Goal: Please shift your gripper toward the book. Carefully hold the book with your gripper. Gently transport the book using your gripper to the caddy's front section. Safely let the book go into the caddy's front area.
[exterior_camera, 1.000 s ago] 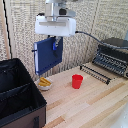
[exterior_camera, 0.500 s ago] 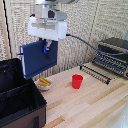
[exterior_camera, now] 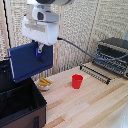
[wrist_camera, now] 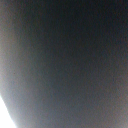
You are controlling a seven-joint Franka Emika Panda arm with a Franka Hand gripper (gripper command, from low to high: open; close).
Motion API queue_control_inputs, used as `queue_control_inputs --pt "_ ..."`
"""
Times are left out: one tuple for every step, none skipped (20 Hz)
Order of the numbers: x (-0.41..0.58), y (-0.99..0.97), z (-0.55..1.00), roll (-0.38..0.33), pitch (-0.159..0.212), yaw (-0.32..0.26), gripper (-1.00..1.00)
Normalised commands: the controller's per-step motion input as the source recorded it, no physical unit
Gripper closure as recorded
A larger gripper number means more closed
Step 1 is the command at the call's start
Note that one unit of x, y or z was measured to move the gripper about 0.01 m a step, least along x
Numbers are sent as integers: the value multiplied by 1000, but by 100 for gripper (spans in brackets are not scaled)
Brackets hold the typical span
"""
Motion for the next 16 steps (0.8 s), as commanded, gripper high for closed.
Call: queue_control_inputs --pt "-29 709 197 -27 15 -123 100" --pt "-40 709 209 -21 28 -110 100" --pt "-54 711 206 -14 45 -97 100" --pt "-57 709 206 -11 49 -95 100" --pt "-57 709 203 -12 49 -95 100" --pt "-57 706 194 -12 52 -93 100" --pt "-57 706 191 -13 55 -93 100" --pt "-60 709 183 -14 60 -90 100" --pt "-54 717 171 -16 65 -86 100" --pt "-51 720 174 -14 63 -87 100" --pt "-49 723 174 -15 64 -86 100" --pt "-43 729 171 -15 65 -84 100" --pt "-29 743 171 -12 66 -80 100" --pt "-23 743 174 -13 66 -80 100" --pt "-6 746 186 -10 61 -83 100" --pt "0 754 203 -5 52 -86 100"
